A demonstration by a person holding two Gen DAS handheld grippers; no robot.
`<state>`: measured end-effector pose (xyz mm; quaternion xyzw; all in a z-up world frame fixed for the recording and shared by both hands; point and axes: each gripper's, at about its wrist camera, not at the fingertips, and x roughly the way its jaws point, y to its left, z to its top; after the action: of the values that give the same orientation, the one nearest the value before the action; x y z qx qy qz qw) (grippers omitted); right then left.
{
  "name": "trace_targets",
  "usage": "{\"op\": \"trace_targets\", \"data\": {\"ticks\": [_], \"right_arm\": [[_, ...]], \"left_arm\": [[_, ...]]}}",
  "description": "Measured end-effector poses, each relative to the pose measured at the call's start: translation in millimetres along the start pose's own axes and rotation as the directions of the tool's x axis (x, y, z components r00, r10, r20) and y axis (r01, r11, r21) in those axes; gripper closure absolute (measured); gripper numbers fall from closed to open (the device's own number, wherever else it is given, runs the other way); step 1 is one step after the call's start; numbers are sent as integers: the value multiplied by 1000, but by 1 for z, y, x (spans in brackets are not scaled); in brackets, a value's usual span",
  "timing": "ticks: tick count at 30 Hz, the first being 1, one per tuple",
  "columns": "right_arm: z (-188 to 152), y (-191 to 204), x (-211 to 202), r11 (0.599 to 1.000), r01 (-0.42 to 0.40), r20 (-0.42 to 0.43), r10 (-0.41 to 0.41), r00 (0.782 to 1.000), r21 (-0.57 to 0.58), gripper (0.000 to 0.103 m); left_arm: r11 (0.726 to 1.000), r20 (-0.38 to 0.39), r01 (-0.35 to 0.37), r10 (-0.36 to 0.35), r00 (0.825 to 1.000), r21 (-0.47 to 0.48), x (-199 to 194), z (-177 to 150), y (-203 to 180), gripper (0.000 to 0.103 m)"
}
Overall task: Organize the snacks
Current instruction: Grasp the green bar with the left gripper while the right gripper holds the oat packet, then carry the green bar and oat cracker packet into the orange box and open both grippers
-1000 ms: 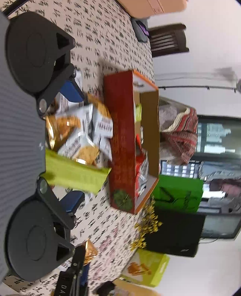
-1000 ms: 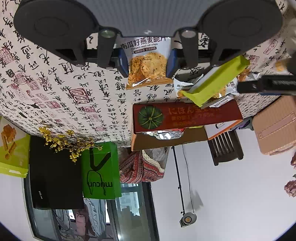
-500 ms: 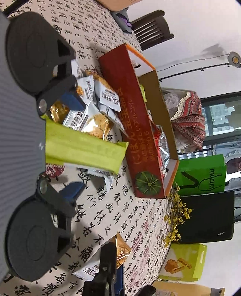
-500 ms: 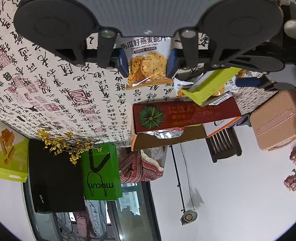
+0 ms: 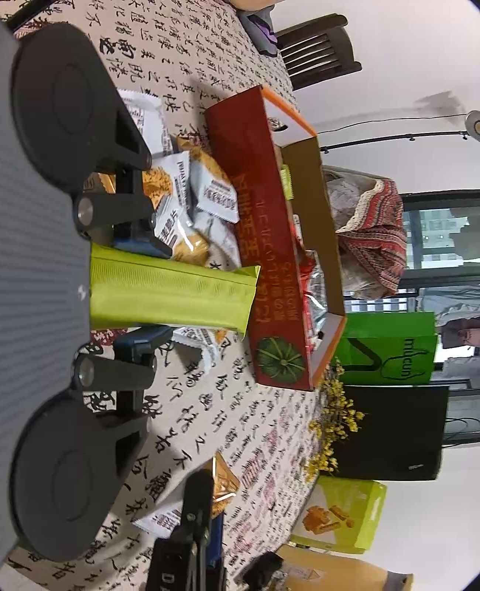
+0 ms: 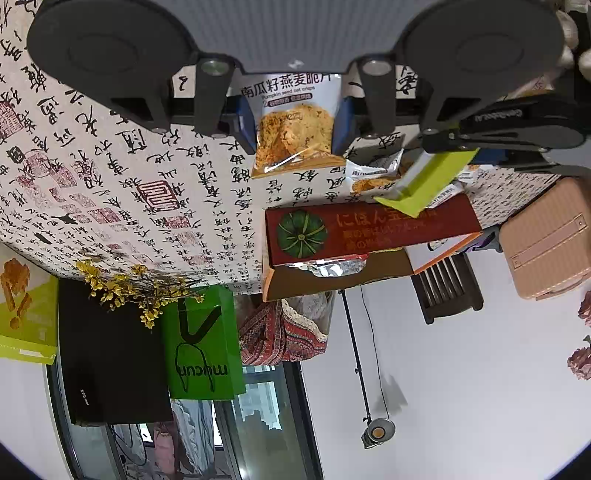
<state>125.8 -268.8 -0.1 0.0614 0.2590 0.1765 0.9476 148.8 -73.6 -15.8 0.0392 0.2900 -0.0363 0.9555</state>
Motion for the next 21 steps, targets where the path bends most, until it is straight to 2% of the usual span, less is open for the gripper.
{"op": "trace_targets", "data": {"ticks": [8, 21], "right_arm": [[9, 9, -4, 1000, 7, 24, -7, 1000, -16, 60], [55, 31, 7, 999, 21, 99, -17, 995, -41, 60]], "left_arm": [[998, 73, 22, -18, 997, -57, -21, 11, 14, 63], [993, 193, 13, 10, 981, -118, -38, 55, 50, 63]]}}
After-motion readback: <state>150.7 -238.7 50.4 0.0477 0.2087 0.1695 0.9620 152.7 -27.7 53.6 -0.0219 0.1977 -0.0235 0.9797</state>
